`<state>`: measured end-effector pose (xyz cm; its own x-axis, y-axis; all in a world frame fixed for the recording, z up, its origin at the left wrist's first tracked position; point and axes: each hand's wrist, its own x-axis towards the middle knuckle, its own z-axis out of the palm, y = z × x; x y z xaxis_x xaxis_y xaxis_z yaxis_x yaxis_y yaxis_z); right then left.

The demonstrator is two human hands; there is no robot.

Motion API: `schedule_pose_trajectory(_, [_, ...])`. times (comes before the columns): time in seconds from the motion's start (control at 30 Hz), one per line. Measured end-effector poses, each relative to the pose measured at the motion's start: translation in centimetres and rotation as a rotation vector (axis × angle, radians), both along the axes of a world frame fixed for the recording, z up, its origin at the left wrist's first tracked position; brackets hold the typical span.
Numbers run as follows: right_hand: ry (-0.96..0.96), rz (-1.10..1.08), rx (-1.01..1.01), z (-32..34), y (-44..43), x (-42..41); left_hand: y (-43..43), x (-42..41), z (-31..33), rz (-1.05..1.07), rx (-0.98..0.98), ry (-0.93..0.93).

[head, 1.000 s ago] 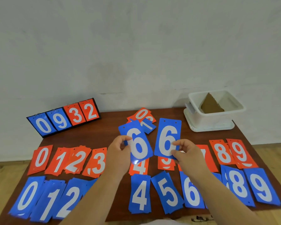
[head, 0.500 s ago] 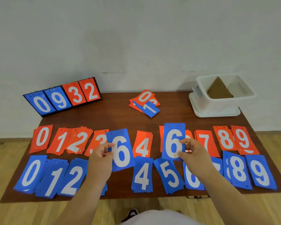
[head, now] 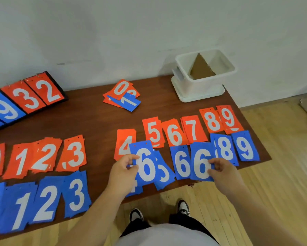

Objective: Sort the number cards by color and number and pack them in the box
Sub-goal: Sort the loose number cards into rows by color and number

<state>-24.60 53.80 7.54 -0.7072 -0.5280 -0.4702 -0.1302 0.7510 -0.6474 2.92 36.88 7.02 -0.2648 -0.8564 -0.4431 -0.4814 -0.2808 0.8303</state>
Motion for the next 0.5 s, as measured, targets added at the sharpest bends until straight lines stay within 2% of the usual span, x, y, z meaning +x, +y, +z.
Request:
schedule_pose_trajectory(0.23, [-0.087, 0.306, 0.072, -3.7, -3.1, -1.7, 2.1, -4.0, -0.8, -0.058, -0.021, -0.125])
schedule_pose_trajectory(0.33, [-0.037, 0.491, 0.181, -4.4, -3.6, -2.9, 3.0, -5.6, -1.1, -0.085, -0.076, -0.166])
schedule_pose_trajectory(0.5, [0.007, 0.539, 0.195, -3.7, -2.5, -6.3, 4.4, -10.3, -1.8, -0.164, -0.066, -0.177])
